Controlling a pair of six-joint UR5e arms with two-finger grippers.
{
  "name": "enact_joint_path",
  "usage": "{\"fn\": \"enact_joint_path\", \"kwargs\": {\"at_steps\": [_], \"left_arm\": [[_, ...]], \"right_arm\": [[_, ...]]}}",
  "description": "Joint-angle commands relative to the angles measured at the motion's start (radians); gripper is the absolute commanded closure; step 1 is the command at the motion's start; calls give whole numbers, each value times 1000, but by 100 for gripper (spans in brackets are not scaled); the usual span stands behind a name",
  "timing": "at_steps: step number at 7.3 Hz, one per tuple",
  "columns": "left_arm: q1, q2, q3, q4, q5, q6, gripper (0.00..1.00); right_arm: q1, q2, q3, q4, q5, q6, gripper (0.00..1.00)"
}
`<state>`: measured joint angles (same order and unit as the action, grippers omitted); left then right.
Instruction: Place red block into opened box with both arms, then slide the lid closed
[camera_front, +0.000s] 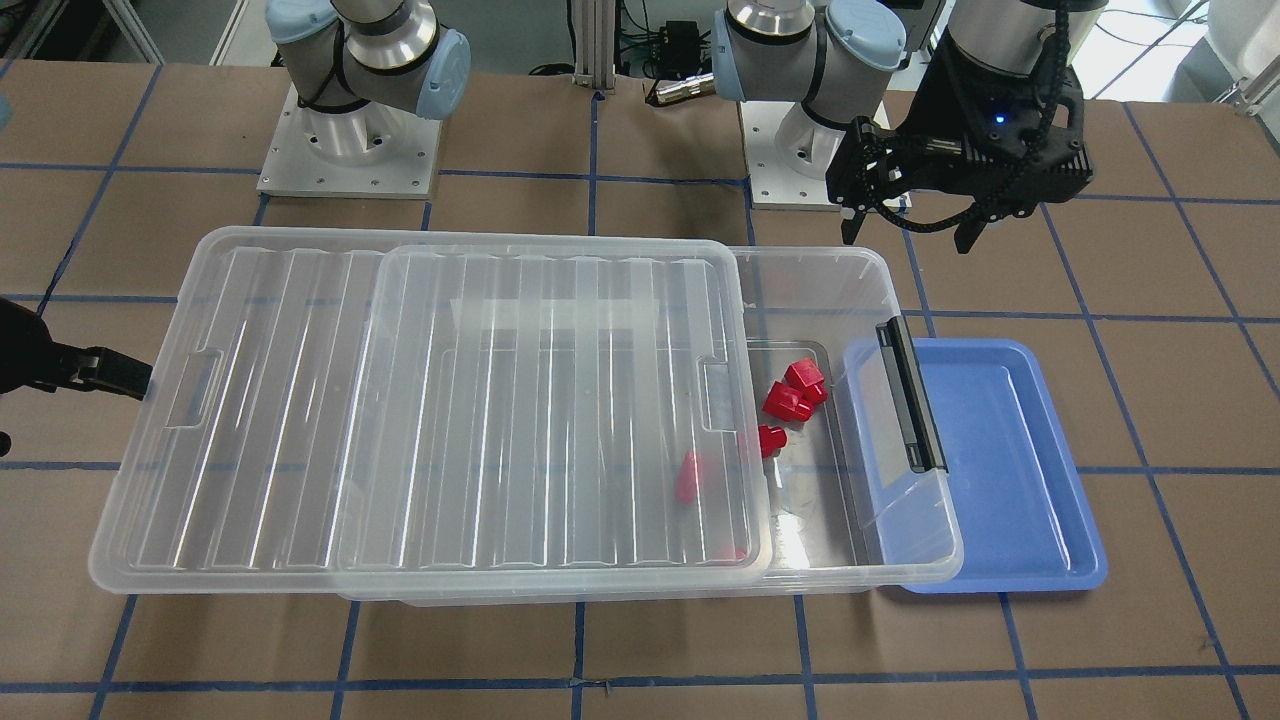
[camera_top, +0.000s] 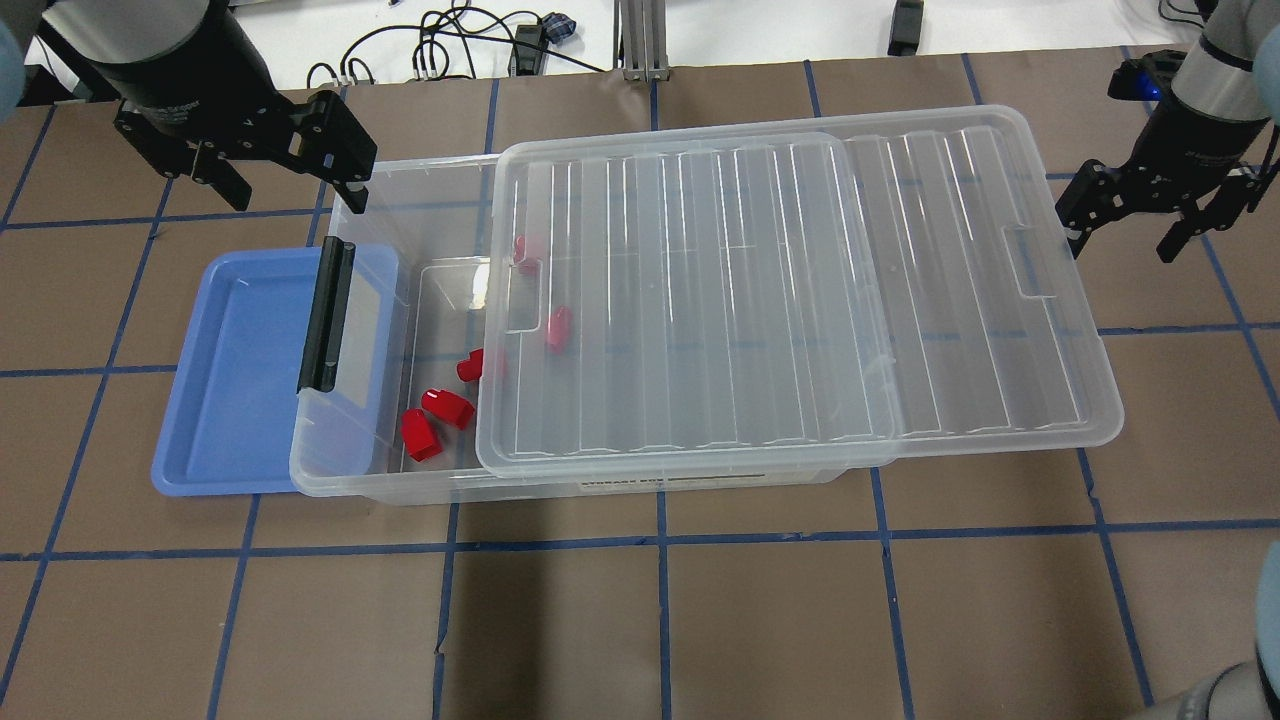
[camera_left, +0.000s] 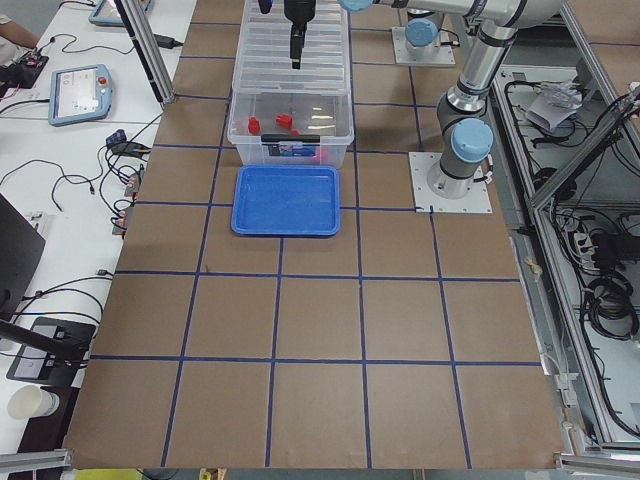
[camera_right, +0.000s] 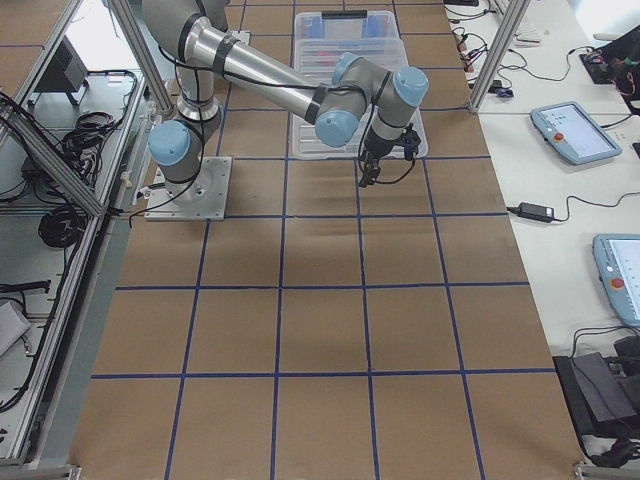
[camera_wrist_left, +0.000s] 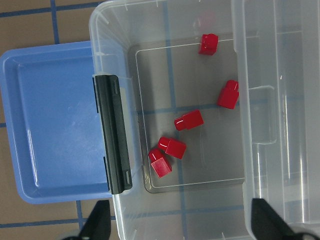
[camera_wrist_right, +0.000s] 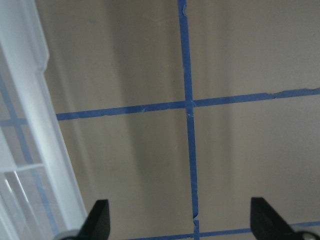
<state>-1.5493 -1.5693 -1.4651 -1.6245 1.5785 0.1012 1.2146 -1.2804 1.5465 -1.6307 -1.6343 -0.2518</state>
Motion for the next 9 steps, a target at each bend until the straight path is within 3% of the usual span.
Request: {"fn": "enact_joint_path", "kwargs": {"at_steps": [1, 5, 9], "left_arm": [[0, 2, 0, 0, 0, 0, 0], [0, 5, 0, 0, 0, 0, 0], [0, 6, -1, 0, 0, 0, 0]], "right_arm": [[70, -2, 0, 2, 4, 70, 0], [190, 0, 0, 2, 13, 250, 0], [229, 0, -2, 0, 14, 266, 0]]}}
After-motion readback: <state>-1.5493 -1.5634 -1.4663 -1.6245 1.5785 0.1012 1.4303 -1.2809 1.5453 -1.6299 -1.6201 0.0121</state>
